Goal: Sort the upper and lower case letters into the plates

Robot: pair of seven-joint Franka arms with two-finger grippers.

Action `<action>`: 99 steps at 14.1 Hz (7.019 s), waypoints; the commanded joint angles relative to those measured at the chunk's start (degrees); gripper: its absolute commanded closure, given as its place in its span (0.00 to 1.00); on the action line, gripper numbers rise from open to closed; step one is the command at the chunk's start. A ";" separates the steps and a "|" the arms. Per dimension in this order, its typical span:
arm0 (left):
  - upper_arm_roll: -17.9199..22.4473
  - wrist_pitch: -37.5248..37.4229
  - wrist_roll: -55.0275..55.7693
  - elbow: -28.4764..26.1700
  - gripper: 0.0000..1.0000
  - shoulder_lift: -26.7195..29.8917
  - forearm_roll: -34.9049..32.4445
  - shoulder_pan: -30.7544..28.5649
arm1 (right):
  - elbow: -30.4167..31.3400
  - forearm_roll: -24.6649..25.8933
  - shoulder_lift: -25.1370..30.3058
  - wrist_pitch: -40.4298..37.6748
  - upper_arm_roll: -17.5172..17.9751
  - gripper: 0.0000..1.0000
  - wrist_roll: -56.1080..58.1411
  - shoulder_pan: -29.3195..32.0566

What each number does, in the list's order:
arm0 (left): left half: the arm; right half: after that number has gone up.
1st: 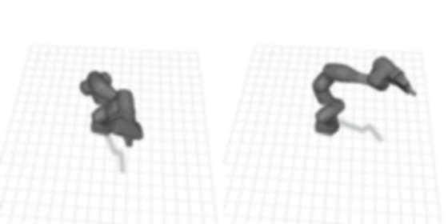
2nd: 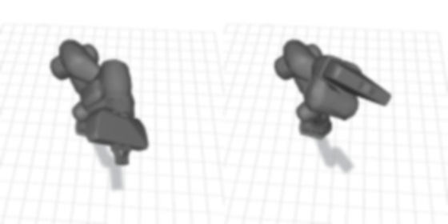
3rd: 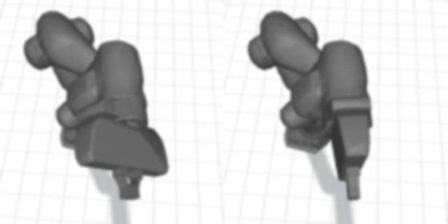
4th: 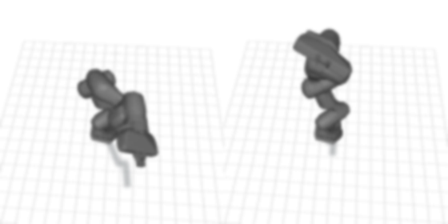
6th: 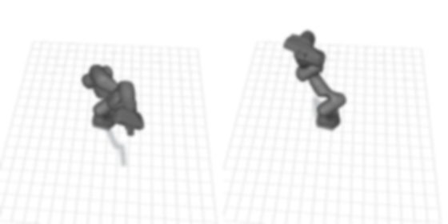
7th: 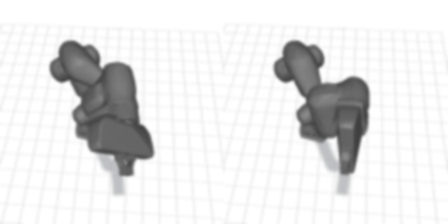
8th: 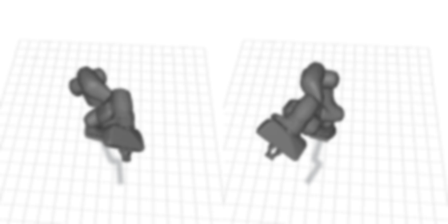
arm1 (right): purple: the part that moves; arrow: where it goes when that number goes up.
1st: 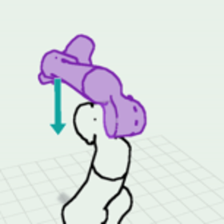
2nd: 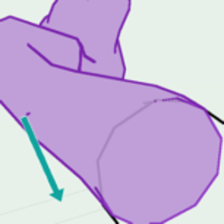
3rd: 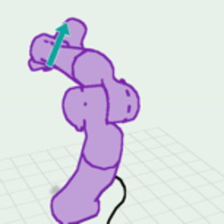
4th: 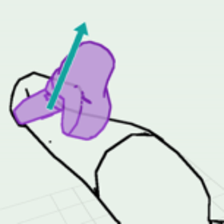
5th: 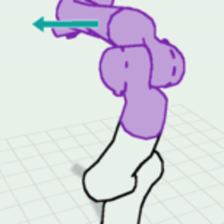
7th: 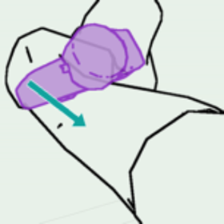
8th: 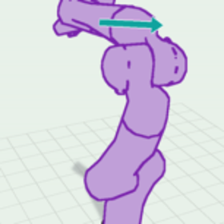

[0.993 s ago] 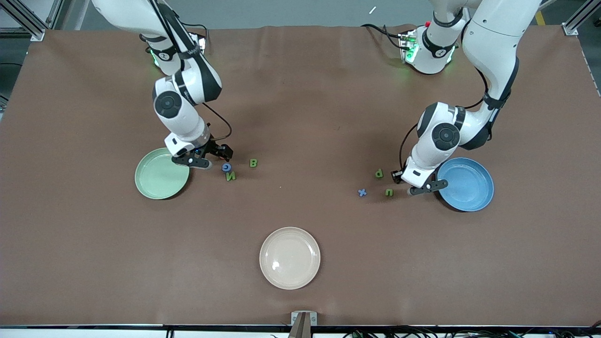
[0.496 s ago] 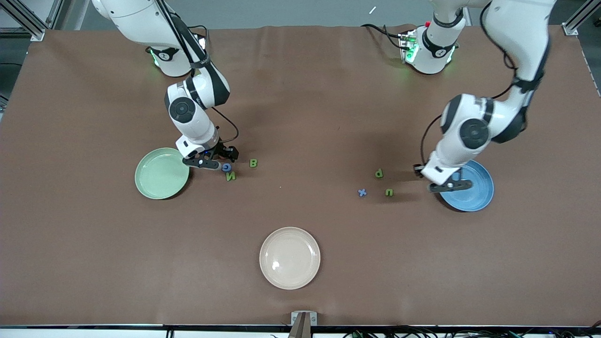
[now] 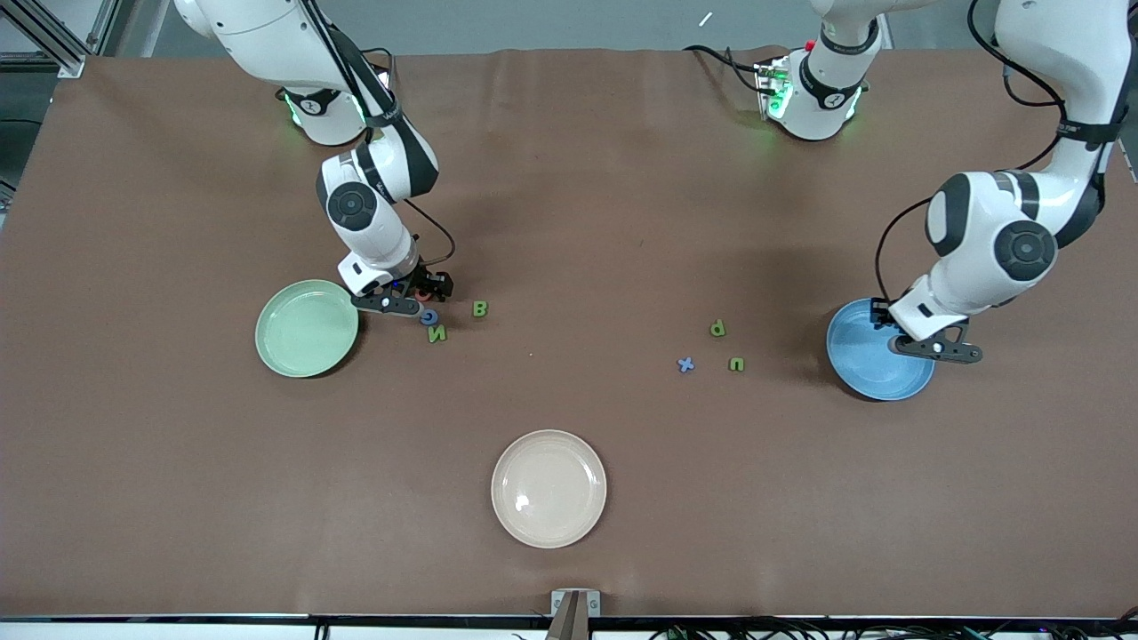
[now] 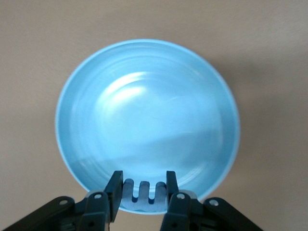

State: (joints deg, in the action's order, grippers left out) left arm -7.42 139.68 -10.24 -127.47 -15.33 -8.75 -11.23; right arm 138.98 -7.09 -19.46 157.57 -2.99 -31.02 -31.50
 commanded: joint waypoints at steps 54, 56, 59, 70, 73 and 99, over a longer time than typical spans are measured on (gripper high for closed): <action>-15.43 0.86 49.44 17.52 0.58 -21.14 -12.61 10.26 | -7.23 -0.64 0.57 -4.65 -0.44 0.00 5.54 2.41; -15.35 0.77 49.88 17.52 0.70 -21.14 -12.61 10.44 | -7.14 -0.64 -1.18 -2.89 -0.44 0.00 5.45 1.97; -15.35 0.77 50.14 17.52 0.86 -20.88 -12.61 10.44 | -7.14 -0.55 -2.68 -1.30 -0.53 0.05 5.45 1.44; -16.57 -11.62 37.69 10.59 0.87 -6.21 -12.87 2.19 | -7.32 0.06 -4.27 -0.07 -0.53 0.34 5.54 0.91; -21.39 -10.66 29.51 6.89 0.87 -4.10 -12.87 -7.81 | -7.32 0.06 -4.27 -0.33 -0.61 0.47 5.54 1.09; -28.87 4.11 18.75 -2.00 0.01 -6.73 -23.69 -25.51 | -9.08 1.91 -1.98 -13.25 -2.20 0.95 45.70 29.73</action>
State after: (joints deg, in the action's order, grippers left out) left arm -33.31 144.35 6.83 -129.12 -24.43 -31.65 -36.15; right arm 129.06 -5.72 -21.59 143.49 -6.03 14.18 -3.36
